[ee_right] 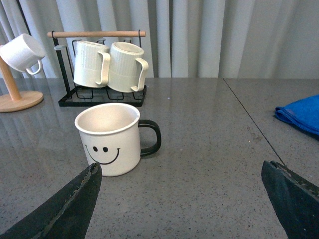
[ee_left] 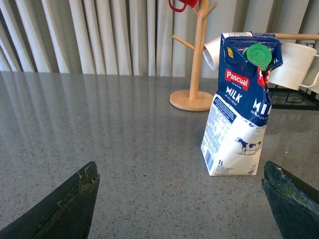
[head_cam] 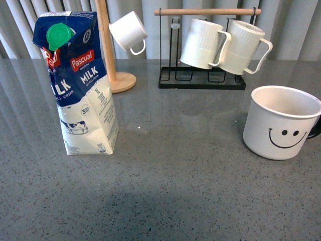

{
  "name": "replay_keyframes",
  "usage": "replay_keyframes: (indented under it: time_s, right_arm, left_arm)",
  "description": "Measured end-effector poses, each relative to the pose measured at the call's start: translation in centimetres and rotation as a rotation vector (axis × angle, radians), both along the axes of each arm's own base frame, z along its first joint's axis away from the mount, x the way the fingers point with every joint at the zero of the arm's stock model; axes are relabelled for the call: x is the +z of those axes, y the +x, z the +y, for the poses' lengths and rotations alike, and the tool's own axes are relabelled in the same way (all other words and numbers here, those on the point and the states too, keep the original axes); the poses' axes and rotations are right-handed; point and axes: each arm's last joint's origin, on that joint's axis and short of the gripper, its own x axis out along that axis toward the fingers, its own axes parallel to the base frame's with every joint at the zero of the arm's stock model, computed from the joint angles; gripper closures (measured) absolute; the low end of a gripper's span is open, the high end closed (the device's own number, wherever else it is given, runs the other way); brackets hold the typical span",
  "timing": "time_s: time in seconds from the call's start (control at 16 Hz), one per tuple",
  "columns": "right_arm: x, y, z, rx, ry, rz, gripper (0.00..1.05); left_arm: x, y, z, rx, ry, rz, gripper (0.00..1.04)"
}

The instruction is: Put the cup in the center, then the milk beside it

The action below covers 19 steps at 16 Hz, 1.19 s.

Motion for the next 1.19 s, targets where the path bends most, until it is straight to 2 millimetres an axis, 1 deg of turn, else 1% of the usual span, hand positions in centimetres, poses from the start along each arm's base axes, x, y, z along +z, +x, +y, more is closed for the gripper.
replay_keyframes:
  time_s: [1.06,1.12,1.19]
  right_arm:
    - [0.0,0.0,0.0,0.0,0.0,0.0,0.07]
    - [-0.25,-0.04,0.03,-0.015,0.035,0.068,0.07]
    - [-0.36,0.23,0.11,-0.039,0.112,0.156,0.07]
  left_arm:
    - [0.0,0.0,0.0,0.0,0.0,0.0,0.07]
    - [0.0,0.0,0.0,0.0,0.0,0.0,0.07]
    - [0.0,0.0,0.0,0.0,0.0,0.0,0.07]
